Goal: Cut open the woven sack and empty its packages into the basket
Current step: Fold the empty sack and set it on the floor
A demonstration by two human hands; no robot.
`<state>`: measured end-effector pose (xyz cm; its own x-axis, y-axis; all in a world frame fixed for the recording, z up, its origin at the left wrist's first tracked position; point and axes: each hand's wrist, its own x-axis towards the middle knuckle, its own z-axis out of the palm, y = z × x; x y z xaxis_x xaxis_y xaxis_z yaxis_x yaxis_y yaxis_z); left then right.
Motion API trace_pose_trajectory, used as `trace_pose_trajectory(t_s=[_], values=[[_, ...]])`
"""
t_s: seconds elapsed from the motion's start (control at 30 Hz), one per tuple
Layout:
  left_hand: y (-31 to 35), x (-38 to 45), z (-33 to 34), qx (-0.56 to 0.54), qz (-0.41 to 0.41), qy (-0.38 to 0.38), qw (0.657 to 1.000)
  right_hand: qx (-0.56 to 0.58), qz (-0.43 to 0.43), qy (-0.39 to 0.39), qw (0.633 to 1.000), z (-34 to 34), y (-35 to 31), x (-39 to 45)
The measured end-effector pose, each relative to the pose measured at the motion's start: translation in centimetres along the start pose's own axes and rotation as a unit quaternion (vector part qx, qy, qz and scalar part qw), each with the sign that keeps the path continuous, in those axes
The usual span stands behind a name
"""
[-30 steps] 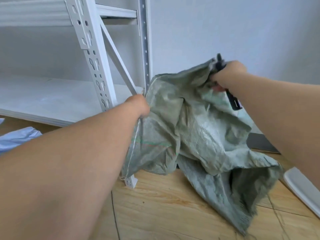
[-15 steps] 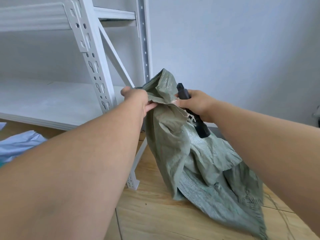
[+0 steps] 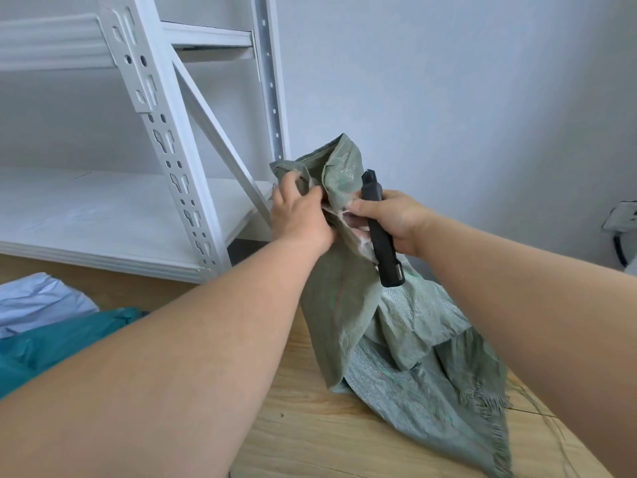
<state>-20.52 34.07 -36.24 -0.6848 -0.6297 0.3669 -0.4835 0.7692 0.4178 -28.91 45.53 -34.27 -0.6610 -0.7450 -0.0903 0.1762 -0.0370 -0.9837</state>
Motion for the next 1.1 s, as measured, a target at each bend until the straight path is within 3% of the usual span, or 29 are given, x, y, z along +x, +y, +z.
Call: trace_pose_trajectory(t_s=[0.07, 0.17, 0.23, 0.3, 0.37, 0.47, 0.57, 0.67, 0.77, 0.8, 0.87, 0.93, 0.97, 1.1], values=[[-0.1, 0.0, -0.4, 0.06, -0.004, 0.061, 0.996, -0.041, -0.014, 0.076, 0.996, -0.6, -0.1, 0.3], [-0.3, 0.2, -1.8, 0.0, 0.114, 0.141, 0.983, -0.138, -0.027, 0.111, 0.984, -1.5, -0.6, 0.3], [0.2, 0.3, -2.5, -0.057, 0.167, 0.094, 0.98, -0.123, -0.046, 0.096, 0.987, -1.5, -0.9, 0.3], [1.0, 0.4, -2.9, -0.038, 0.18, 0.052, 0.981, -0.107, -0.061, 0.072, 0.99, -1.3, -1.3, 0.4], [1.4, 0.8, -2.9, 0.009, 0.167, 0.027, 0.985, -0.142, -0.069, 0.072, 0.985, -0.9, -1.7, 0.4], [1.3, 1.6, -3.1, 0.1, 0.133, 0.06, 0.984, -0.186, -0.116, 0.121, 0.968, -0.7, -1.8, 0.4], [0.8, 2.2, -3.5, 0.094, 0.006, 0.072, 0.993, -0.123, -0.141, 0.176, 0.966, -0.8, -1.5, 0.0], [-0.3, 3.0, -4.0, 0.084, -0.083, 0.057, 0.991, -0.1, -0.101, 0.083, 0.986, -0.4, -0.7, -0.7], [-0.6, 3.4, -4.5, 0.064, -0.113, 0.049, 0.99, -0.234, -0.044, -0.004, 0.971, 0.9, 1.4, -1.1], [-0.7, 3.5, -4.5, 0.056, -0.117, 0.042, 0.991, -0.294, -0.037, 0.014, 0.955, 1.1, 2.2, -0.8], [-1.1, 3.4, -4.5, 0.058, -0.12, 0.015, 0.991, -0.356, -0.051, 0.124, 0.925, 0.8, 3.2, 0.1], [-1.8, 3.0, -4.2, 0.076, -0.12, -0.019, 0.99, -0.335, -0.076, 0.237, 0.909, -0.3, 3.1, 0.8], [-2.2, 2.8, -4.1, 0.075, -0.116, -0.033, 0.99, -0.336, -0.069, 0.241, 0.908, -0.8, 3.0, 1.0], [-3.2, 2.7, -4.1, 0.013, -0.108, -0.069, 0.992, -0.307, 0.025, 0.111, 0.945, -1.7, 2.9, 0.5]])
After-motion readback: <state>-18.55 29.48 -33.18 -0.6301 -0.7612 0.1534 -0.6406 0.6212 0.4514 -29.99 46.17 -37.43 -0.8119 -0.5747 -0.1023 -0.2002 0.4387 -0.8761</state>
